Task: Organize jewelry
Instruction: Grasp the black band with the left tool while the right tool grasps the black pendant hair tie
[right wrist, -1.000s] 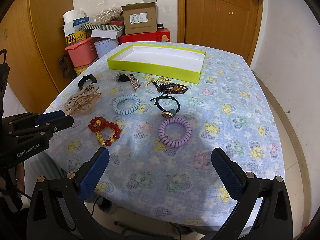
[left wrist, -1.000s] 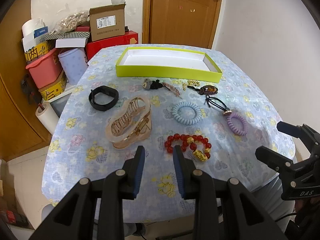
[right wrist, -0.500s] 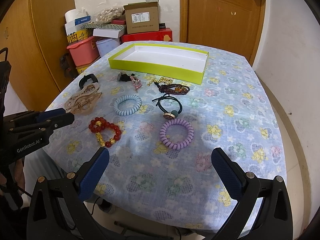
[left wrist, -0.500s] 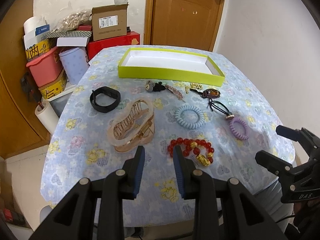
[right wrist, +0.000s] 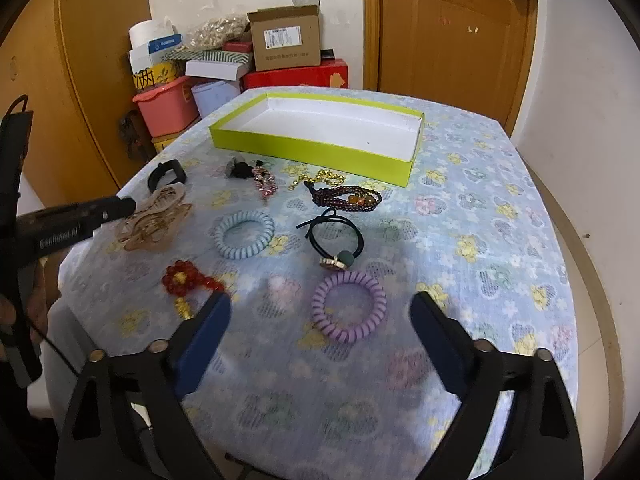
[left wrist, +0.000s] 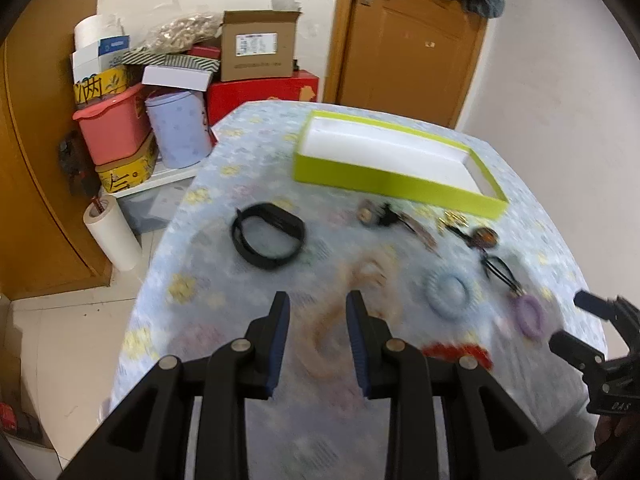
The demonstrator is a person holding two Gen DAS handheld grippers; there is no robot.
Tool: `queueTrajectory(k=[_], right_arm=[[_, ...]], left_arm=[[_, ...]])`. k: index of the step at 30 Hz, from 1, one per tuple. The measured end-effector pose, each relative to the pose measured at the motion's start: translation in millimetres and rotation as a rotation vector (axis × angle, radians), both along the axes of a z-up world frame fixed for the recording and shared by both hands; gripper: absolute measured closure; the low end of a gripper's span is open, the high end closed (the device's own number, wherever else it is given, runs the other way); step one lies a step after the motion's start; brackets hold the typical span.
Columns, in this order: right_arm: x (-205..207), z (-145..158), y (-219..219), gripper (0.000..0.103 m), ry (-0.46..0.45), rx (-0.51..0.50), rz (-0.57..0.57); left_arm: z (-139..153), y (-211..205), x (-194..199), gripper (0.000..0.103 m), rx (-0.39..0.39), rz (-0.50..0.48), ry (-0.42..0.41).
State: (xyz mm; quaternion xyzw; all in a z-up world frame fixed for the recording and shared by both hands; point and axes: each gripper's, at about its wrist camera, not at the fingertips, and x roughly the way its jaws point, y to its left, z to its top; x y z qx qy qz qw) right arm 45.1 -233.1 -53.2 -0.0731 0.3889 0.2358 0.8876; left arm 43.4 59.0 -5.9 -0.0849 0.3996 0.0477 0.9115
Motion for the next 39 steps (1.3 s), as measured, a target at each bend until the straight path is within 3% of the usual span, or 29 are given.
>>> queueTrajectory(k=[10,18,21,25,30,34,39], right_arm=[[33,-7,9,0.020,0.028,-0.001,0.012],[48,-11,15,0.020,0.040,-0.008,0.014],[51,-12,17,0.020,0.042,-0.010,0.017],[57,-13,18,0.031,0.053,-0.009,0.020],[68,-13,18,0.037,0.056,-0.011,0.021],[77,-15,18,0.056,0.084,-0.005,0.038],[70,-21,29,0.059,0.096,-0.036,0.109]], left_arm=[[-25,45,52,0.073,-0.007,0.088,0.048],[-37,52,68,0.073,-0.007,0.097,0.060],[-37,53,70,0.083,0.009,0.099,0.059],[-37,55,72,0.092,-0.003,0.088,0.052],[-32,53,70,0.093,-0.004,0.067,0.031],[-21,50,67,0.094,-0.004,0.050,0.002],[-9,49,64,0.094,-0.008,0.037,-0.019]])
